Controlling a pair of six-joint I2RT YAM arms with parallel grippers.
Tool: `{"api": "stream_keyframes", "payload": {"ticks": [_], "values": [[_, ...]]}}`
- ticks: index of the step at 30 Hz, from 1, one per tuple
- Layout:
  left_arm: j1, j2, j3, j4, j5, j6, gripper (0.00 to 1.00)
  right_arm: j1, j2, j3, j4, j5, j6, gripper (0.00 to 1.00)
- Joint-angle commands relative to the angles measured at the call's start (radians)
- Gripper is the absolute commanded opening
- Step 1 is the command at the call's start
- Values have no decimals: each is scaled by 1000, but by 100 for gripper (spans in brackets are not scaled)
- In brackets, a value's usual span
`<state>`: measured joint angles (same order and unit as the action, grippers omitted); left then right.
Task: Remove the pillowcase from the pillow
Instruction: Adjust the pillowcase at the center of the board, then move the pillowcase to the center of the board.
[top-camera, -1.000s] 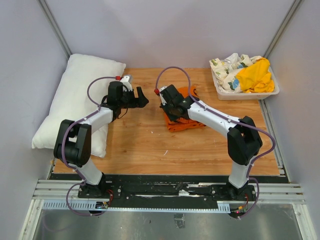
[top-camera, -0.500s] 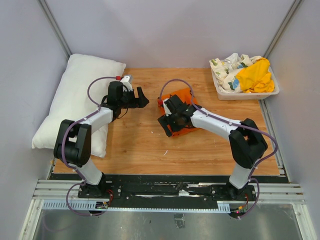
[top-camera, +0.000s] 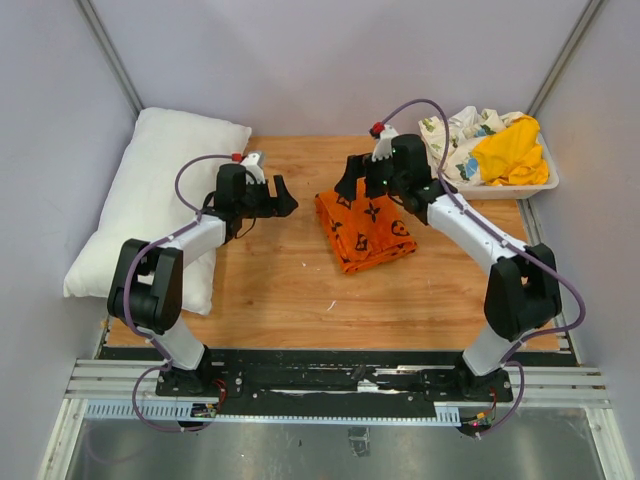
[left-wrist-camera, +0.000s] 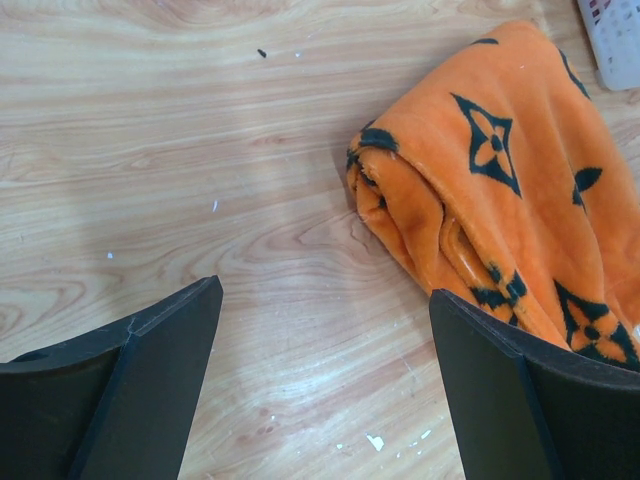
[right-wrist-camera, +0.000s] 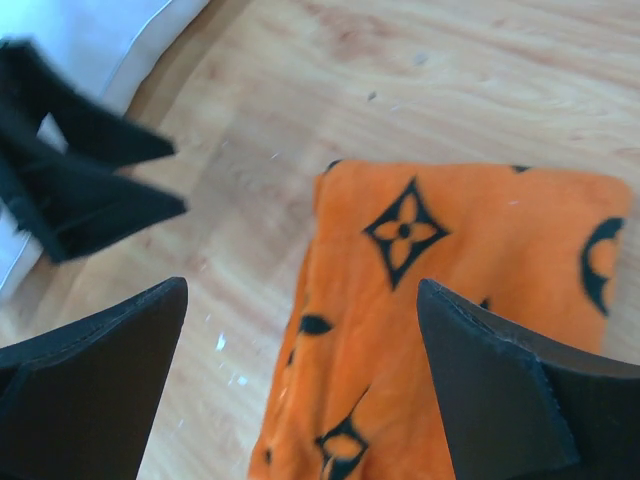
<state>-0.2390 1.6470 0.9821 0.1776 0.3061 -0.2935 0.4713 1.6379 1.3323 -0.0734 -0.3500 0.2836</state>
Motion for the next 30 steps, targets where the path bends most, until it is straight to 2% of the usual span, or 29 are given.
{"api": "stream_keyframes", "payload": {"ticks": [1, 8, 14, 23, 30], "values": [[-2, -12, -19, 11, -15, 13, 89, -28, 82, 18, 184, 62, 41, 98], [-2, -2, -23, 11, -14, 15, 89, 7, 228, -40, 358, 261, -98, 98], [-2, 12, -23, 5, -23, 22, 89, 77, 300, -76, 284, 408, -183, 98], [-2, 47, -1, 8, 0, 16, 89, 74, 325, -67, 261, 439, -201, 98], [-2, 35, 1, -9, -11, 25, 89, 8, 401, 7, 240, 421, -184, 98]]}}
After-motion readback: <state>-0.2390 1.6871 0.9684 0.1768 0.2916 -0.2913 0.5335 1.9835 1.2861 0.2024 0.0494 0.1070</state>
